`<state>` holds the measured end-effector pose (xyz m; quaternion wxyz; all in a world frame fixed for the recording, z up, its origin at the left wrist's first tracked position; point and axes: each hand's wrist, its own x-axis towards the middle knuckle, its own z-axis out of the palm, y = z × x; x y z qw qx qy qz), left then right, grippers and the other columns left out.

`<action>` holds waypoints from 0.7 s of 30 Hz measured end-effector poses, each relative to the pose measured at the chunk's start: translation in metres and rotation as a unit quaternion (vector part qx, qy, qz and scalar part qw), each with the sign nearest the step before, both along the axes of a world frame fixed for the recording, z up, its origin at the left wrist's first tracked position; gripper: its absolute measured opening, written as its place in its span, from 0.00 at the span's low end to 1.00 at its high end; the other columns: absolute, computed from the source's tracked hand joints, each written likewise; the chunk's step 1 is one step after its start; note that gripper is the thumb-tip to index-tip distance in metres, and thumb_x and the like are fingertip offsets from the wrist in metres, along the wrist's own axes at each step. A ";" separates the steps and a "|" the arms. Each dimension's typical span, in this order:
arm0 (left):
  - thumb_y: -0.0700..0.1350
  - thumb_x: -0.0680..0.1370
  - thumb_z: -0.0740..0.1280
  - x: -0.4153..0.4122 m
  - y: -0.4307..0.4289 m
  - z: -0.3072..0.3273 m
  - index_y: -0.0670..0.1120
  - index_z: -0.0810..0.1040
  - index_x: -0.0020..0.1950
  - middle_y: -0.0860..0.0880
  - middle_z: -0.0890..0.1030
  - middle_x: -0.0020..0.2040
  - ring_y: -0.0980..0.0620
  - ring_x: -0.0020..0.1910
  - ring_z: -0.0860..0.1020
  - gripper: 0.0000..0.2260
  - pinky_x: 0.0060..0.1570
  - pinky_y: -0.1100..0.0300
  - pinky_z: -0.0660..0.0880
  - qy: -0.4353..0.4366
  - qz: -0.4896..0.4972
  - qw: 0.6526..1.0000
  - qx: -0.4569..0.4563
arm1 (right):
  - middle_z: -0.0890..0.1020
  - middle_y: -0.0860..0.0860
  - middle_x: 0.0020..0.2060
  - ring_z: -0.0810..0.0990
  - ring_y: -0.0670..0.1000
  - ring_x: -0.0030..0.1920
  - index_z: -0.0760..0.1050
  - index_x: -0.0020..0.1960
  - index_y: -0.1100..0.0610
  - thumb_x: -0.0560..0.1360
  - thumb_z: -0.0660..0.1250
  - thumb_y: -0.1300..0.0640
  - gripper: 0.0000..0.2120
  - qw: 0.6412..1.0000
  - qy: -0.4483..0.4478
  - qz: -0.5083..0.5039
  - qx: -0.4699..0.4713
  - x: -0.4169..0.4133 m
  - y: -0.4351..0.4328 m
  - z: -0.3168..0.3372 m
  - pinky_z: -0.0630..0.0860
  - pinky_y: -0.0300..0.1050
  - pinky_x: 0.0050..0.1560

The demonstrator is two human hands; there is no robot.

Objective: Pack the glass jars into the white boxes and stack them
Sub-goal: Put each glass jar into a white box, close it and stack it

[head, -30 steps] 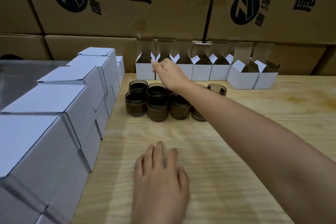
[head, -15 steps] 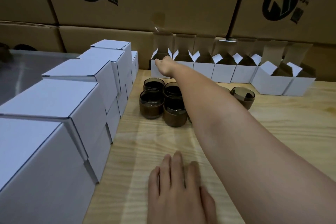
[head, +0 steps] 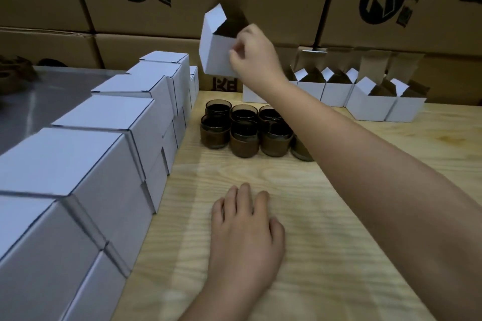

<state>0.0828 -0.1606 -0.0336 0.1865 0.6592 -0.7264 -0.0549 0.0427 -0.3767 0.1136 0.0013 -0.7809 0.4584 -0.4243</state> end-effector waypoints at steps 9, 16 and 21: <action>0.57 0.77 0.57 0.001 -0.006 0.000 0.51 0.66 0.67 0.50 0.65 0.70 0.51 0.71 0.59 0.21 0.65 0.54 0.51 0.019 -0.001 1.000 -0.017 | 0.75 0.58 0.42 0.72 0.56 0.43 0.72 0.39 0.63 0.68 0.69 0.66 0.06 0.992 -0.008 -0.056 -0.112 -0.090 0.180 -0.075 0.66 0.40 0.46; 0.71 0.61 0.58 0.003 -0.010 0.008 0.54 0.49 0.77 0.54 0.66 0.72 0.54 0.72 0.61 0.48 0.69 0.52 0.54 0.143 0.011 0.989 0.032 | 0.76 0.56 0.39 0.74 0.59 0.39 0.73 0.37 0.62 0.65 0.72 0.66 0.07 0.994 0.031 -0.051 -0.088 -0.090 0.202 -0.126 0.75 0.53 0.38; 0.65 0.64 0.70 0.009 -0.011 0.008 0.62 0.40 0.76 0.59 0.70 0.69 0.54 0.70 0.67 0.51 0.71 0.54 0.55 0.256 0.012 0.967 0.016 | 0.78 0.54 0.38 0.76 0.54 0.40 0.76 0.41 0.62 0.69 0.66 0.62 0.03 0.993 -0.038 -0.005 -0.108 -0.086 0.206 -0.128 0.74 0.48 0.41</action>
